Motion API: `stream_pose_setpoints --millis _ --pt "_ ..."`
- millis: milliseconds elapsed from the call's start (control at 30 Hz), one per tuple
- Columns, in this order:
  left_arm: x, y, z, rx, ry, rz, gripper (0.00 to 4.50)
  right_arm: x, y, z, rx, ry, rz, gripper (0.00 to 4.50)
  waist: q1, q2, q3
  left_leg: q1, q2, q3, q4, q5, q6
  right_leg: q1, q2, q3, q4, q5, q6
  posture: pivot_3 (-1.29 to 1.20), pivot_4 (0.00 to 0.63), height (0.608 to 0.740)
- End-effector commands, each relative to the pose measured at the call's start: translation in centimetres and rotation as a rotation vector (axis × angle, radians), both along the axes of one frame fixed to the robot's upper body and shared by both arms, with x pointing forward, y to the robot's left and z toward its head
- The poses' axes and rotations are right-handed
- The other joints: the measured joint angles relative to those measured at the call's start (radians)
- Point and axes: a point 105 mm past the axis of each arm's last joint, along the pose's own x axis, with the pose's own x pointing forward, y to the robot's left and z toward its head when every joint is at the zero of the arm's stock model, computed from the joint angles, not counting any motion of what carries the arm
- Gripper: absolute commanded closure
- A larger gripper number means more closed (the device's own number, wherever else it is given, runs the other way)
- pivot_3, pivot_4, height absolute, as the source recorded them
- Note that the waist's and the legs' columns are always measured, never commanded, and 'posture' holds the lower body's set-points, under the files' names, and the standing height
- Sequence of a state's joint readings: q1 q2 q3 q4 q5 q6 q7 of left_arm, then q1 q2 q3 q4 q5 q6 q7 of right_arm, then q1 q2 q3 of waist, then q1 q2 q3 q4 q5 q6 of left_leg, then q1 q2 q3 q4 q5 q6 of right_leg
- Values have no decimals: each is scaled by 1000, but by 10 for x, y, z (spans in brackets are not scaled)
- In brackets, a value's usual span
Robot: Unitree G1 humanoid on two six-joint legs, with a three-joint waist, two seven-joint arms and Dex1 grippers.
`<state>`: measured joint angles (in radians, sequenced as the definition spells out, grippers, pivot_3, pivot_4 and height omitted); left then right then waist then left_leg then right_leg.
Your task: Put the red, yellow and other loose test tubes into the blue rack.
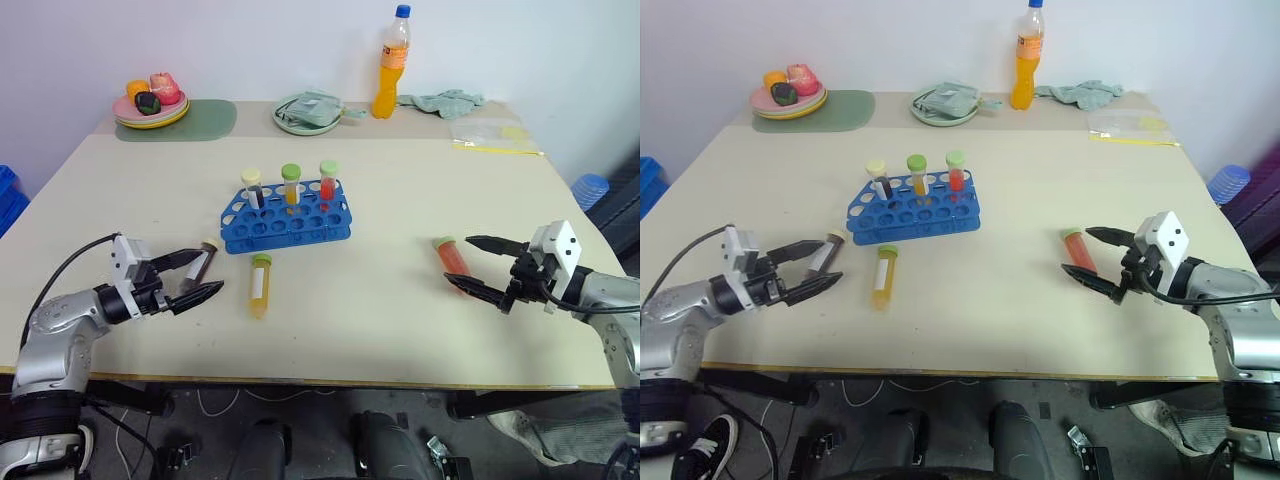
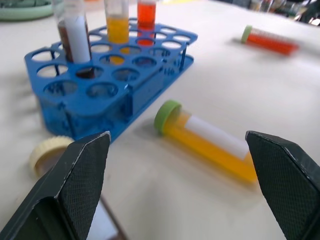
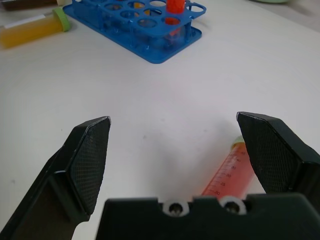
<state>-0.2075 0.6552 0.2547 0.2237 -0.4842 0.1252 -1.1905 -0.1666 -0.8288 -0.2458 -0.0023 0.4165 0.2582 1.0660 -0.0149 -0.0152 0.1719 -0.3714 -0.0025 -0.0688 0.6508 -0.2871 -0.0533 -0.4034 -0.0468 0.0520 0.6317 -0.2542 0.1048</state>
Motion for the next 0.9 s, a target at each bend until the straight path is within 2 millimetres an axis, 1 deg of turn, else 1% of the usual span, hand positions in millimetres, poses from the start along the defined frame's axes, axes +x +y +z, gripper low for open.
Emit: stream_pose_setpoints --millis 33,133,200,333,433,500,567,600,667,700,767,900 --pt "6 -6 7 2 -47 -13 50 2 -3 22 -19 -72 -2 0 0 0 0 0 0 0 0 0 0 0 0 0 0 0 0 0 150 740" --pt "7 -14 8 -6 -55 -31 50 3 -7 22 -28 -81 -16 0 -1 0 0 0 0 0 0 0 0 0 0 0 0 0 0 0 150 740" --pt "7 -17 9 -5 -44 -50 50 6 -5 23 -9 -90 -27 0 -2 0 0 0 0 0 0 0 0 0 0 0 0 0 0 0 150 740" --pt "12 -13 15 -1 -37 -63 50 10 5 25 27 -103 -33 0 -2 0 0 0 0 0 0 0 0 0 1 0 0 0 0 0 150 740" --pt "19 -12 20 6 -47 -61 50 13 6 19 28 -81 -63 0 -1 0 0 0 0 0 0 0 0 0 1 0 0 0 0 0 150 740" --pt "21 -13 22 11 -46 -78 50 19 2 12 -14 -74 -115 0 -1 0 0 0 0 0 0 0 0 0 0 0 0 0 0 0 150 740" --pt "25 -16 20 41 -56 -78 50 28 -7 12 -28 -59 -182 0 -1 0 0 0 0 0 0 0 0 0 0 0 0 0 0 0 150 740" --pt "27 -19 20 42 -57 -79 50 33 -11 14 -47 -62 -216 0 -1 0 0 0 0 0 0 0 0 0 0 0 0 0 0 0 150 740" --pt "29 -24 18 53 -48 -94 50 41 -14 27 1 -69 -281 0 -3 0 0 0 0 0 0 0 0 0 0 0 0 0 0 0 150 740" --pt "31 -25 16 68 -45 -94 50 45 -16 32 -6 -89 -313 0 -4 0 0 0 0 0 0 0 0 -1 0 0 0 0 0 0 150 740" --pt "36 -28 11 105 -30 -81 50 47 -14 34 4 -65 -329 0 -3 0 0 0 0 0 0 0 0 -1 1 0 0 0 0 0 150 740" --pt "42 -34 8 154 -1 -77 50 51 -14 30 5 13 -382 0 -2 0 0 -1 0 -1 0 0 0 -1 0 0 0 0 0 0 150 740"
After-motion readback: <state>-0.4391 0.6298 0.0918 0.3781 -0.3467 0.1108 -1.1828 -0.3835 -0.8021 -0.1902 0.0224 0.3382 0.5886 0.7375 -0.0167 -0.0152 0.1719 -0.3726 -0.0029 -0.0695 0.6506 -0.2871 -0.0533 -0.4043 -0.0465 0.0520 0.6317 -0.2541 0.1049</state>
